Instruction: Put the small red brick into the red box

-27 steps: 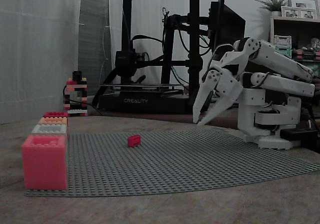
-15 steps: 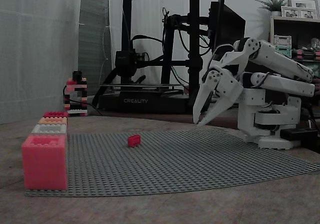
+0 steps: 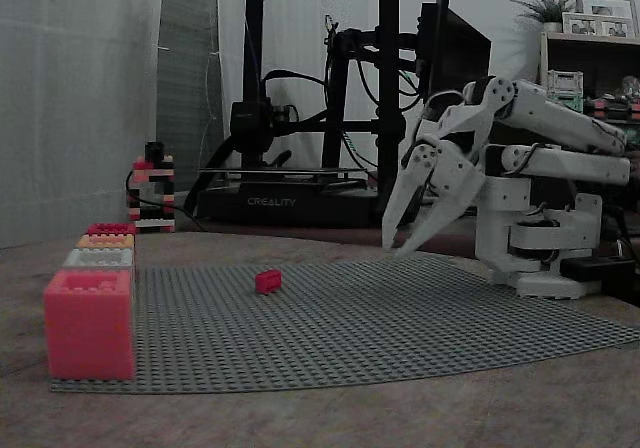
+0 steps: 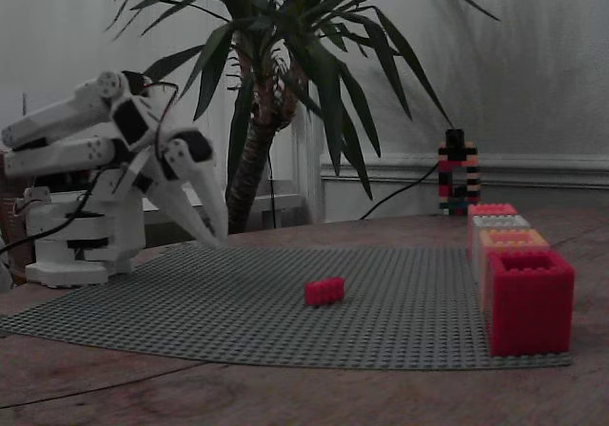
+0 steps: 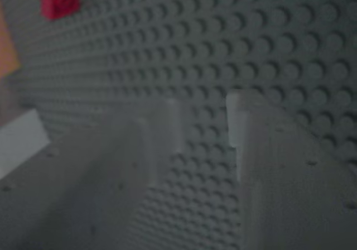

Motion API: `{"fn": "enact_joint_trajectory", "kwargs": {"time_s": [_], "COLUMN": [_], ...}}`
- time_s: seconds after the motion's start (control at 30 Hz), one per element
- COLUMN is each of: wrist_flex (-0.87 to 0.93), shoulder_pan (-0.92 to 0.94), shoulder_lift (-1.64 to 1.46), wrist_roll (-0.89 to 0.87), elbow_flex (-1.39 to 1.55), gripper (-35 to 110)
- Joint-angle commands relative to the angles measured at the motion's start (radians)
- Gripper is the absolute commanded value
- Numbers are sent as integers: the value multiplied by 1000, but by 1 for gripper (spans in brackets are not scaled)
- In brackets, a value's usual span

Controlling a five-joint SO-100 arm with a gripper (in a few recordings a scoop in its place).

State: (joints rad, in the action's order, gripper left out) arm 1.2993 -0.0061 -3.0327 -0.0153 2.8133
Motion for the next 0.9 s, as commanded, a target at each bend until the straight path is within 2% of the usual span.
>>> {"fn": "enact_joint_trajectory", "kwargs": {"time_s": [0.0,0.17,0.5,0.87], "wrist_flex": [-72,-135,-135,-58], "shoulder_pan": [-6,15,67,124], "shoulder_lift": [221,499,1039,1451], "wrist_roll": [-37,-123,-238,-210], "elbow_flex": [-218,-463,-795,-1147], "gripper": [9,18,22,24]}}
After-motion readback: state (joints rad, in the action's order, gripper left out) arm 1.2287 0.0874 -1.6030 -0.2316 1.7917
